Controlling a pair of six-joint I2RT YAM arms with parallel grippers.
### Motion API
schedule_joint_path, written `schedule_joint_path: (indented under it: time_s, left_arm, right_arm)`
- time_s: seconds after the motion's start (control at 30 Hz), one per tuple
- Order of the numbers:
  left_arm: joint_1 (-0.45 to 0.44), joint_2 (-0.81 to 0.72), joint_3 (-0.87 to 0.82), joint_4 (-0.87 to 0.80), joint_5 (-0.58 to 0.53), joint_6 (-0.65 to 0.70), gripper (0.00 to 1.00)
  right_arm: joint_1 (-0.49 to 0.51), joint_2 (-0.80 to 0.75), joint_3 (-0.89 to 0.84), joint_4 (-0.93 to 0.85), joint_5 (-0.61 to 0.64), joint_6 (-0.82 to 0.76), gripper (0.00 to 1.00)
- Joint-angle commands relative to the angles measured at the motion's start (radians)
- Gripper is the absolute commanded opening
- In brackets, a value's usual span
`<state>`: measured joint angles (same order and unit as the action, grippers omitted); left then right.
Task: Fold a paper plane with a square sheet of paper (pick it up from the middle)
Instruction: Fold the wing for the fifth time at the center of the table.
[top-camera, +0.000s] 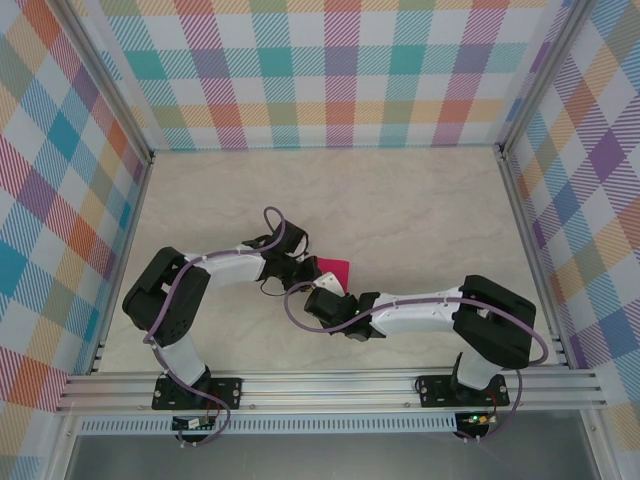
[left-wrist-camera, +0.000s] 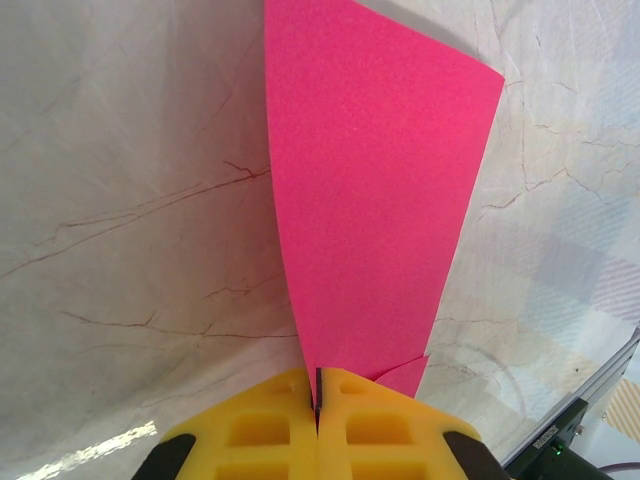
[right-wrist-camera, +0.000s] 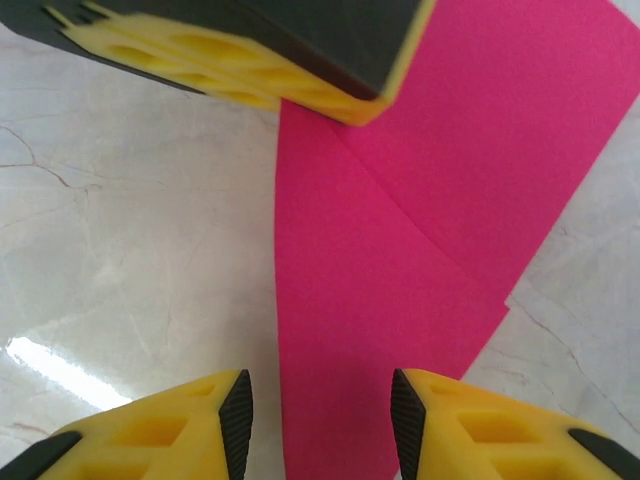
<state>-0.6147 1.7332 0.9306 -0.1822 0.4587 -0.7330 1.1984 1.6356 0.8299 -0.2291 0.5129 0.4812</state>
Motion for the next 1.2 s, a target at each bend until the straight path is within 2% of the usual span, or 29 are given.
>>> schedule_joint_path:
  time_s: [0.0, 0.3, 0.67, 0.87, 1.0, 1.17]
  left_arm:
    - [-0.007, -0.019, 0.026, -0.028, 0.024, 0.008, 0.0]
    - [-0.007, -0.02, 0.03, -0.045, 0.018, 0.02, 0.0]
    - [-0.007, -0.019, 0.057, -0.079, 0.008, 0.04, 0.0]
    - [-0.005, -0.04, 0.065, -0.124, -0.027, 0.039, 0.18]
    - [0.011, -0.115, 0.062, -0.188, -0.129, 0.042, 0.42]
    - [0.039, -0.211, 0.044, -0.232, -0.21, 0.036, 0.53]
  right_arm:
    - [0.011, 0.024, 0.031, 0.015, 0.048, -0.034, 0.42]
    - [0.022, 0.064, 0.035, 0.0, 0.101, -0.019, 0.38]
    - [0.027, 0.049, 0.016, -0.018, 0.158, 0.035, 0.19]
    - [0.027, 0.02, -0.027, 0.031, 0.148, 0.064, 0.14]
    - [0.026, -0.022, -0.07, 0.103, 0.086, 0.048, 0.13]
    - [0.02, -0.042, -0.116, 0.182, 0.015, 0.051, 0.13]
